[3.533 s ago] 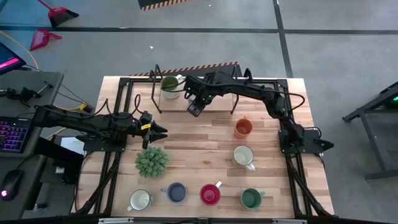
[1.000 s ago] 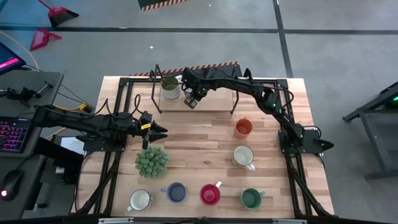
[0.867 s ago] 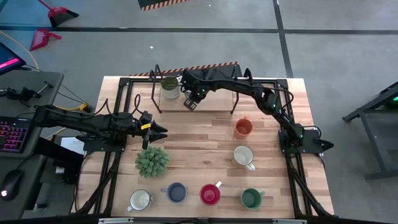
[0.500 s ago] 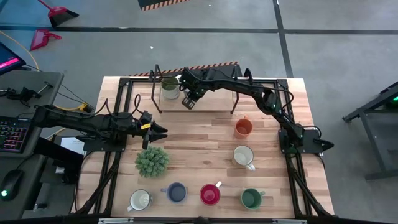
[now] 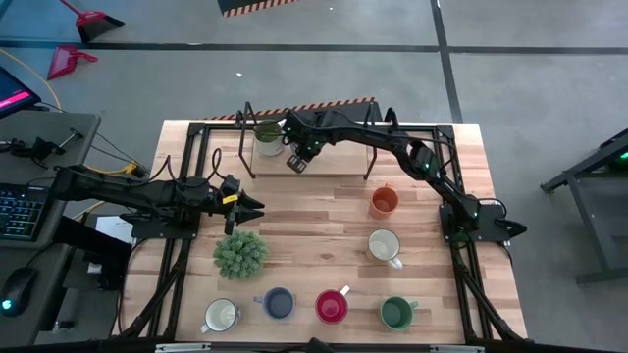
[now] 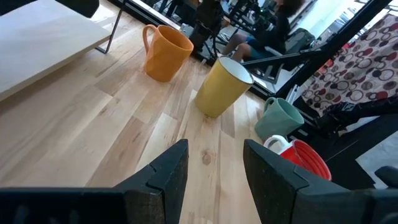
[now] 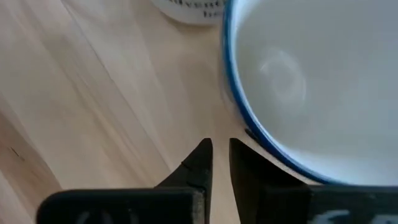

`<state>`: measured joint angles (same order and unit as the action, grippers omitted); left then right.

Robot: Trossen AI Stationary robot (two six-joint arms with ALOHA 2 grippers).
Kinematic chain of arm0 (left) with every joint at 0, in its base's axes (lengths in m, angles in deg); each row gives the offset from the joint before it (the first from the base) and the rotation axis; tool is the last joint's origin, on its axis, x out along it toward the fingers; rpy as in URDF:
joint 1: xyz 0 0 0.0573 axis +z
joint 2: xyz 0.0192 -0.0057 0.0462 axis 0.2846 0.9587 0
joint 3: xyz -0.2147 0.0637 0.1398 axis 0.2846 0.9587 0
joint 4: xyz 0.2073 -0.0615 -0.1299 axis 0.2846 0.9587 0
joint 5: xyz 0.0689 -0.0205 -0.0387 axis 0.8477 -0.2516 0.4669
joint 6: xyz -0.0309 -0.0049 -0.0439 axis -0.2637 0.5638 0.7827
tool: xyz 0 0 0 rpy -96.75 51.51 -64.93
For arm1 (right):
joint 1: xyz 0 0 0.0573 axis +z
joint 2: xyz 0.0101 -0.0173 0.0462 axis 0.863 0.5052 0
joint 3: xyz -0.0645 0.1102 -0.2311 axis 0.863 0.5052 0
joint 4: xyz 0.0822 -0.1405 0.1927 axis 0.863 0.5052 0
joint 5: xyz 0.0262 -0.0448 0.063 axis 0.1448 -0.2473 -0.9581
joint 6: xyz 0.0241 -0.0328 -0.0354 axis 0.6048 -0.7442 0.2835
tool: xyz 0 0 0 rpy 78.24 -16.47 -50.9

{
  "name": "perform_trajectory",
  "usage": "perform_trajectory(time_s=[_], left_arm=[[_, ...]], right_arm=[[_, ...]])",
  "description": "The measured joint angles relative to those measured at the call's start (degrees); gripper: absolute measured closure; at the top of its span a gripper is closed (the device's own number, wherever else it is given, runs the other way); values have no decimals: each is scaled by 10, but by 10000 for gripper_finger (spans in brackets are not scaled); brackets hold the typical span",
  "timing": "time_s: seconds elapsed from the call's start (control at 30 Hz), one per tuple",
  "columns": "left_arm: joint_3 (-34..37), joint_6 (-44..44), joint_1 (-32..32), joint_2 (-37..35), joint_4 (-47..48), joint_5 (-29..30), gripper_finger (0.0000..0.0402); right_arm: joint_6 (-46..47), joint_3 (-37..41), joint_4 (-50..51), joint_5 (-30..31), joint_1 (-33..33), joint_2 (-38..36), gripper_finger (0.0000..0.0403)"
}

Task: Place coffee mugs
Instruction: Put the top blue mug on the shelf

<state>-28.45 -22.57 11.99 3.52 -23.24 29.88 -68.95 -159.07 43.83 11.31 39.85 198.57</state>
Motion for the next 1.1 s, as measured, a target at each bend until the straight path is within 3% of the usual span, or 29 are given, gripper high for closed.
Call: perform_trajectory(time_s=[1.1], left_arm=[[0, 2, 0, 0, 1, 0, 259]], right_arm=[[-3, -1, -28, 42, -21, 0, 371]])
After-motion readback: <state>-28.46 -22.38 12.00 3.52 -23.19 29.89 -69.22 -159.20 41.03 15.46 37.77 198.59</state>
